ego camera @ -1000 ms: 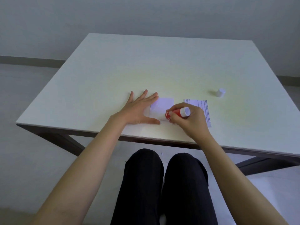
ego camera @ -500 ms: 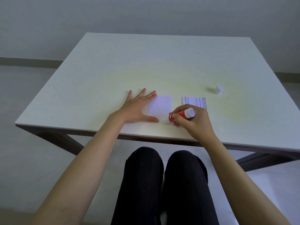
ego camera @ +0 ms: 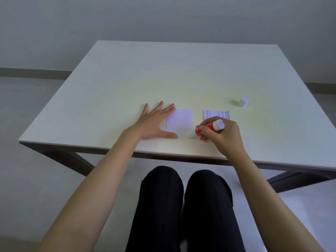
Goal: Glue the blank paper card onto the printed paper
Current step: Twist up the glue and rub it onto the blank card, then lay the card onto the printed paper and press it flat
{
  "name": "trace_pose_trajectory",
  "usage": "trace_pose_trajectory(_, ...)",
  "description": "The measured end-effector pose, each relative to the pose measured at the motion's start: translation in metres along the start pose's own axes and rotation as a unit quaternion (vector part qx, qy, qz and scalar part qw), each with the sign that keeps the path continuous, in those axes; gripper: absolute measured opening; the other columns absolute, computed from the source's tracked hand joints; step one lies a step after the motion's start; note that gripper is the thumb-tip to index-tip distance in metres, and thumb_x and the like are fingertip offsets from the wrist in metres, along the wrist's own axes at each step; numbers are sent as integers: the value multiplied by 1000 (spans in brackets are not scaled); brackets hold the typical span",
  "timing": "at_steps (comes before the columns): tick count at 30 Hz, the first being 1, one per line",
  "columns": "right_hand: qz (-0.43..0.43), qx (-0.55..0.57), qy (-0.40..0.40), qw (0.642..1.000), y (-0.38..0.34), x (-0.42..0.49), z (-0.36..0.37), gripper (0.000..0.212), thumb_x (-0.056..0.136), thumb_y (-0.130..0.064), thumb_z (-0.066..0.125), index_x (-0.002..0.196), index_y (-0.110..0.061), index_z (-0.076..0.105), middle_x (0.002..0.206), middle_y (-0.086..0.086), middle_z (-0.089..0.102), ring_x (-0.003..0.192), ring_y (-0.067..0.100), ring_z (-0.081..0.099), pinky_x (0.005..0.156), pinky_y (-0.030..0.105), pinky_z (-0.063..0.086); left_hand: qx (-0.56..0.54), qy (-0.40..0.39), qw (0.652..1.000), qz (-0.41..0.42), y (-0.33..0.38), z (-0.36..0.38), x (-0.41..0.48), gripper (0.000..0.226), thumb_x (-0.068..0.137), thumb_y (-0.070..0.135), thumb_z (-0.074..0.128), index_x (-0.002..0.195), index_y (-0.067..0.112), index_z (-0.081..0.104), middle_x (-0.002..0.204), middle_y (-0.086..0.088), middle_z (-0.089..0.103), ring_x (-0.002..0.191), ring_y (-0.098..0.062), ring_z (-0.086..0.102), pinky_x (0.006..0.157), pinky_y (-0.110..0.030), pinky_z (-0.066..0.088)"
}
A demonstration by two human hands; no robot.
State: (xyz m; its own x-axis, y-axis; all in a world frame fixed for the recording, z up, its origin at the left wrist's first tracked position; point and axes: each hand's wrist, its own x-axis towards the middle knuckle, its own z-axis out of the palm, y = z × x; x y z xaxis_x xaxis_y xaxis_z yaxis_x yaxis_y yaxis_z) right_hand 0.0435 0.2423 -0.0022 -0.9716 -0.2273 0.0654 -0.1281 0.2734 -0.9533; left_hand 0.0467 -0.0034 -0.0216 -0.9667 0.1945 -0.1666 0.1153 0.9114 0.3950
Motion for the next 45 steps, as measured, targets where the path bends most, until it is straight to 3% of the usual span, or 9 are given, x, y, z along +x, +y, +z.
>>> trace_pose_trajectory(6,45,203,85,974,-10,10,-9,4,81,-8,66,82,-7,70,75,9,74,71,29,73,69,35,60,-14,-3,1000,6,0,-2,-2,101,73,69,58,150,36,1,158,24,-3,146,-6,-15,114,-48,-20)
trace_pose_trajectory(12,233,581,88,774,-30,-6,5,8,91,-9,60,86,-4,60,86,15,68,67,20,73,62,26,60,-74,19,997,-4,9,-11,-5,104,75,58,65,150,37,-3,159,16,-14,147,-6,-13,115,-49,-17)
trace_pose_trajectory(15,257,648,72,713,-39,-15,15,10,86,-10,64,90,-1,63,82,17,72,67,22,74,58,27,60,-195,146,970,22,41,-16,-12,84,78,47,69,148,30,26,155,20,19,146,-2,7,118,-43,-10)
trace_pose_trajectory(17,270,660,49,700,-45,-19,24,12,85,-14,65,87,-3,66,74,12,72,63,18,71,57,24,59,-279,212,936,37,73,-14,-18,53,79,43,70,129,31,56,130,32,47,135,6,32,120,-42,-1)
trace_pose_trajectory(21,266,642,17,719,-45,-23,40,27,91,-21,60,72,-9,75,70,1,67,61,9,63,64,18,56,-389,305,869,-8,113,-1,-26,18,77,44,69,92,35,74,95,25,72,97,8,63,115,-47,25)
trace_pose_trajectory(24,258,610,-9,749,-42,-27,44,20,91,-25,58,86,-13,72,75,-2,65,66,9,62,77,23,49,-432,327,839,-52,114,4,-29,5,76,37,73,80,35,74,84,24,74,87,7,66,103,-41,42)
trace_pose_trajectory(30,218,404,20,888,-27,-37,33,36,87,-18,65,121,-15,53,101,10,72,69,19,61,65,28,48,-344,376,859,-42,73,-55,-8,25,81,33,62,62,19,69,67,13,73,69,8,63,68,-9,42)
trace_pose_trajectory(35,173,331,37,927,-23,-45,22,26,86,-9,65,109,-21,61,86,7,71,60,15,59,63,28,48,-252,386,881,-106,23,-81,25,31,81,31,54,57,14,64,60,6,70,48,-8,38,51,-18,33)
trace_pose_trajectory(45,125,256,48,957,-28,-48,25,20,85,-3,62,97,-19,67,64,-1,64,55,14,55,57,23,49,-252,376,882,-133,-3,-40,41,29,87,21,54,60,13,60,60,7,67,52,5,49,53,-9,32)
